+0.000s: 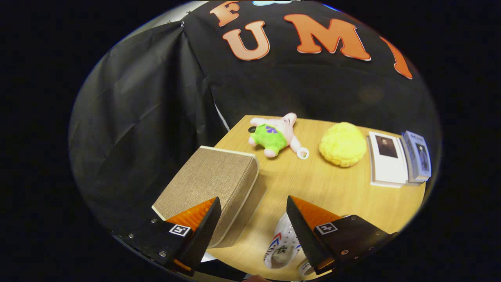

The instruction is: Open the storage box then place both shoes into the box .Put the left shoe in first, then the right shoe, with the right side of both shoes facing outward in a uniform manner.

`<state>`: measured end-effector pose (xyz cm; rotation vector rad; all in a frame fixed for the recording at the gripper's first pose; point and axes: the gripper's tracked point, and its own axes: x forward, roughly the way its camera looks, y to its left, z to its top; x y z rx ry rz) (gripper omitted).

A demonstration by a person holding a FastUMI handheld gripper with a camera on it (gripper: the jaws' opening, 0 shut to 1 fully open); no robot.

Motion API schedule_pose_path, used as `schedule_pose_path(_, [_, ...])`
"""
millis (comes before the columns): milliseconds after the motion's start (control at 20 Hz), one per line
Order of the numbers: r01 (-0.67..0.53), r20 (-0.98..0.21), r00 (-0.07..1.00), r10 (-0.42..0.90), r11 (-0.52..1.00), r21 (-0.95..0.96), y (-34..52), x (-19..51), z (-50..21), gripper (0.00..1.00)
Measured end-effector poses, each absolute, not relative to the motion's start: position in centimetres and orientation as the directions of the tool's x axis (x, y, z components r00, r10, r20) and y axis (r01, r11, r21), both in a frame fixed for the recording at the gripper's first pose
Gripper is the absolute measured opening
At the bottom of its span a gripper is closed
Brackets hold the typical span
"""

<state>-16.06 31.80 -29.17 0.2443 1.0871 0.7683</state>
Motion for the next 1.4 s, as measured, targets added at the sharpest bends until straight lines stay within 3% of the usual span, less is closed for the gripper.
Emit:
schedule_pose_path(350, [-0.253, -0.612, 0.03, 0.79, 0.599, 0.76, 36.0, -20.2, -33.0, 0.99])
schedule_pose_path(600, [-0.146, -0.515, -0.009, 0.857, 0.509, 0.848, 37.8, -20.5, -33.5, 0.99])
schedule_pose_path(900, [0.087, -0.376, -0.017, 0.926, 0.376, 0.922, 39.7, -21.3, -34.4, 0.99])
schedule_pose_path(1050, [0.124, -0.341, -0.012, 0.94, 0.339, 0.932, 40.0, -21.5, -34.0, 0.99])
schedule_pose_path(1100, [0.122, -0.337, -0.005, 0.942, 0.335, 0.934, 40.1, -21.3, -33.6, 0.97])
schedule_pose_path(1250, [0.141, -0.358, -0.016, 0.934, 0.357, 0.924, 39.8, -21.1, -32.9, 0.73])
schedule_pose_path(1400, [0.104, -0.388, -0.044, 0.921, 0.39, 0.915, 39.5, -20.8, -32.6, 0.68])
